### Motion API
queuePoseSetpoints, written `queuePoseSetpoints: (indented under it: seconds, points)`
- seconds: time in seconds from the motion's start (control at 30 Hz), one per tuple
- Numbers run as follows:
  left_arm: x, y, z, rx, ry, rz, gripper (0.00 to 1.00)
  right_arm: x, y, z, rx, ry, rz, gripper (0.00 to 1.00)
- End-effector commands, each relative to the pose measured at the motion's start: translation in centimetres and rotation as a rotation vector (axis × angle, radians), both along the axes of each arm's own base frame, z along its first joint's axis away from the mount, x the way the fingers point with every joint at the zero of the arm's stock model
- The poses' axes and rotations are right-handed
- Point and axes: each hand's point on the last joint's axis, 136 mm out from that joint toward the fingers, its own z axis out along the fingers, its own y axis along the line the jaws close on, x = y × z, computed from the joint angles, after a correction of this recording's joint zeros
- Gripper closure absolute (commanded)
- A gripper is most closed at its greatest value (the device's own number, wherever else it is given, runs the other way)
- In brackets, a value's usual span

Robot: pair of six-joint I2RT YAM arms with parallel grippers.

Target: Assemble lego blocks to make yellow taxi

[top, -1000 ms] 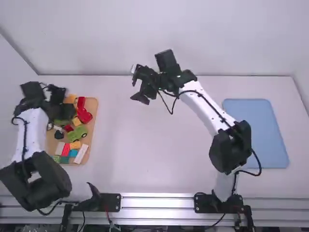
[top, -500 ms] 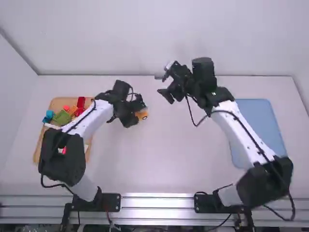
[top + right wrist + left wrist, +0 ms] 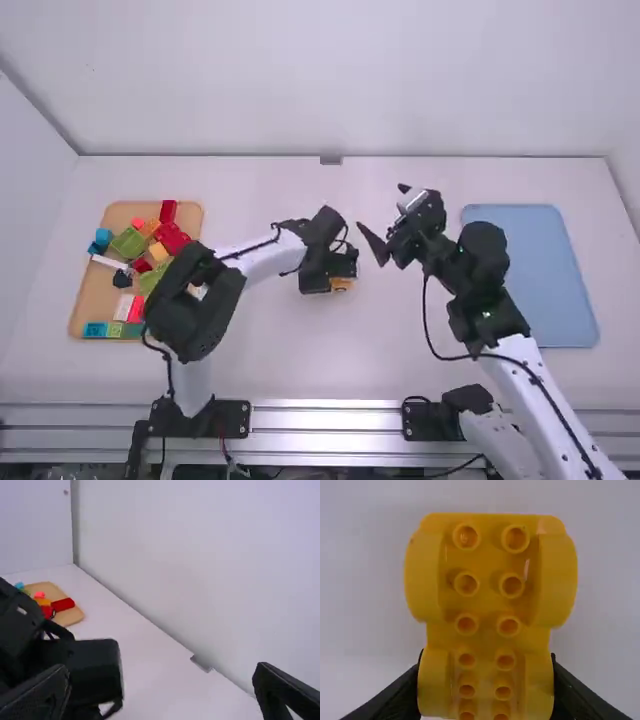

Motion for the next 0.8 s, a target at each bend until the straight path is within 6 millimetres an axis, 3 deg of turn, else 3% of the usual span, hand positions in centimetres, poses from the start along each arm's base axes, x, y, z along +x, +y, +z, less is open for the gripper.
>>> queuePoseSetpoints:
  seconds: [0.0,0.2,0.27,0.3,0.33,0.37,0.6,0.77]
  points:
    - [-0.3,1.1,-1.7,0.049,0.028,-0.011,0.78,-0.4,-0.2,0.3,0.019,-0.002,-0.006,0.02]
    - [-0.8,1.3,-2.8,0.066,0.060,-0.009,0.67,0.0,0.1,0.0,0.019,0.003,0.003,0.02]
    - [-0.7,1.2,-2.8,0.061,0.056,-0.008,0.48,0.4,0.3,-0.1,0.030,0.013,0.010,0.02]
    - [-0.7,1.2,-2.7,0.059,0.056,-0.009,0.45,0.4,0.4,-0.2,0.036,0.015,0.014,0.02]
    - [-0.6,1.2,-2.7,0.061,0.053,-0.010,0.33,0.6,0.5,-0.2,0.045,0.019,0.019,0.02]
    - [-0.6,1.2,-2.7,0.063,0.052,-0.008,0.01,0.7,0.6,-0.2,0.047,0.020,0.019,0.02]
    - [0.3,1.6,-0.7,0.082,0.048,0.016,0.01,1.6,1.3,-0.2,0.053,0.002,0.031,0.02]
    - [1.6,1.3,4.1,-0.003,0.027,0.039,0.01,2.5,1.9,0.4,0.042,0.023,0.038,0.02]
